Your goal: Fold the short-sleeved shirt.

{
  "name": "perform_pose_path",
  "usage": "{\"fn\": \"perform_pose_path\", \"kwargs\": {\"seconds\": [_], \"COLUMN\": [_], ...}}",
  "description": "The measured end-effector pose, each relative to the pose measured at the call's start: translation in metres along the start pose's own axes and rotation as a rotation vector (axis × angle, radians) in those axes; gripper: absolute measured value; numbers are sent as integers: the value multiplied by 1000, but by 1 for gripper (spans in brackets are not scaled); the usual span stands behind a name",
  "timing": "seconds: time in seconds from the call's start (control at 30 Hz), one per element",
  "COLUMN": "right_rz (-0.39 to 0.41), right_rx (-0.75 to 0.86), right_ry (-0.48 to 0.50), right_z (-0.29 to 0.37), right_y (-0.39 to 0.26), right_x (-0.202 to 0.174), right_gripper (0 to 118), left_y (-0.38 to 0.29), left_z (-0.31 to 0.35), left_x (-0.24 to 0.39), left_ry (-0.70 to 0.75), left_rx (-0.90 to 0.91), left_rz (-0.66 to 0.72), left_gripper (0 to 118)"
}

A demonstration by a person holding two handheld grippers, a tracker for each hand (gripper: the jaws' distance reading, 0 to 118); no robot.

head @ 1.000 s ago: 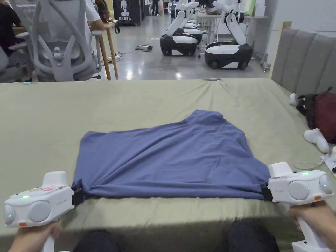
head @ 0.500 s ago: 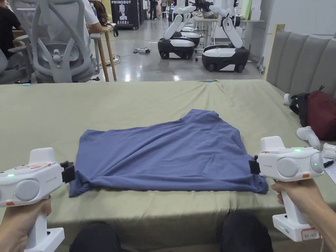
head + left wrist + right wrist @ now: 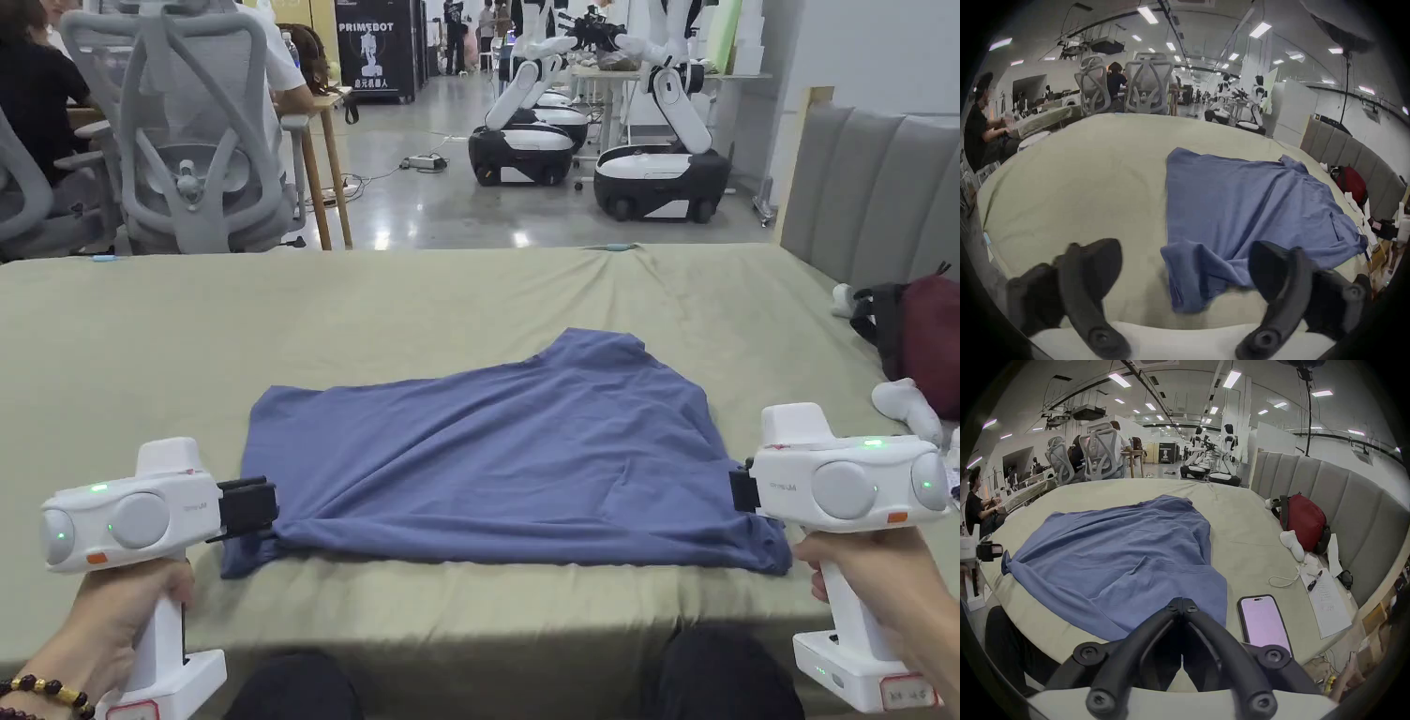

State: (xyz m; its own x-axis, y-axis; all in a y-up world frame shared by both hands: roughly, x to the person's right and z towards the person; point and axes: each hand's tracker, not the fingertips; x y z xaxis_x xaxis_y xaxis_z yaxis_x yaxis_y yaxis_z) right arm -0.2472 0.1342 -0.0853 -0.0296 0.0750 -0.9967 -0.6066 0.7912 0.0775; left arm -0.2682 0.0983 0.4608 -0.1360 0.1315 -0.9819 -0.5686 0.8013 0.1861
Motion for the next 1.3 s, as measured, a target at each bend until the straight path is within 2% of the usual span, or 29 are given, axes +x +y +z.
{"fn": "perform_pose_path", "kwargs": {"seconds": [0.1, 0.13, 0.17, 0.2, 0.23, 0.27, 0.43, 0.47, 0.5, 0.53, 0.57, 0.7, 0.77, 0.83, 0.9, 0.93, 0.97, 1.07, 1.3], "right_rz": [1, 7, 12, 18, 22, 24, 21, 21, 20, 20, 18, 19, 25, 17, -37, -56, -32, 19, 10], "right_rx": [-18, -26, -31, -38, -44, -48, -55, -56, -59, -65, -84, -132, -190, -247, -241, -215, -223, -126, -8], "right_ry": [5, 3, -1, -4, -8, -11, -15, -13, -8, -7, 6, 0, -39, -48, 54, 60, 21, 4, 20], "right_z": [-5, -6, -7, -8, -9, -9, -15, -14, -15, -17, -23, -29, -42, -50, -55, -51, -48, -41, -54], "right_y": [-2, -4, -7, -13, -14, -16, -6, -5, -5, -5, -7, -16, -23, -30, -34, -31, -25, -7, 79], "right_x": [4, 4, 5, 4, 5, 6, 14, 14, 15, 16, 17, 17, 21, 25, 31, 30, 27, 25, 25], "right_gripper": [0, 0, 0, 0, 0, 0, 2, 15, 61, 96, 112, 97, 78, 48, 15, 6, 6, 6, 6], "left_y": [-4, -6, -8, -9, -11, -11, -8, -7, -7, -3, -2, -1, -3, -5, -8, -6, -6, 2, 57], "left_z": [-20, -22, -24, -24, -24, -25, -11, -9, -7, -5, -3, -1, -2, 0, 1, 0, 1, 5, -7], "left_x": [2, 4, 5, 4, 4, 6, 19, 18, 18, 17, 17, 17, 17, 16, 15, 13, 13, 12, 14], "left_ry": [48, 53, 47, 15, -32, -30, -9, -15, -21, -22, -27, -34, -37, -37, -47, -47, -48, -60, -73], "left_rx": [-73, -75, -76, -89, -110, -125, -70, -65, -57, -49, -46, -32, -32, -36, -35, -36, -38, -20, 42], "left_rz": [-18, -20, -16, -9, -1, -1, -37, -33, -30, -28, -28, -38, -45, -44, -35, -34, -35, -45, -38], "left_gripper": [100, 93, 79, 41, 14, 9, 8, 8, 8, 8, 8, 8, 8, 8, 8, 8, 8, 8, 8]}}
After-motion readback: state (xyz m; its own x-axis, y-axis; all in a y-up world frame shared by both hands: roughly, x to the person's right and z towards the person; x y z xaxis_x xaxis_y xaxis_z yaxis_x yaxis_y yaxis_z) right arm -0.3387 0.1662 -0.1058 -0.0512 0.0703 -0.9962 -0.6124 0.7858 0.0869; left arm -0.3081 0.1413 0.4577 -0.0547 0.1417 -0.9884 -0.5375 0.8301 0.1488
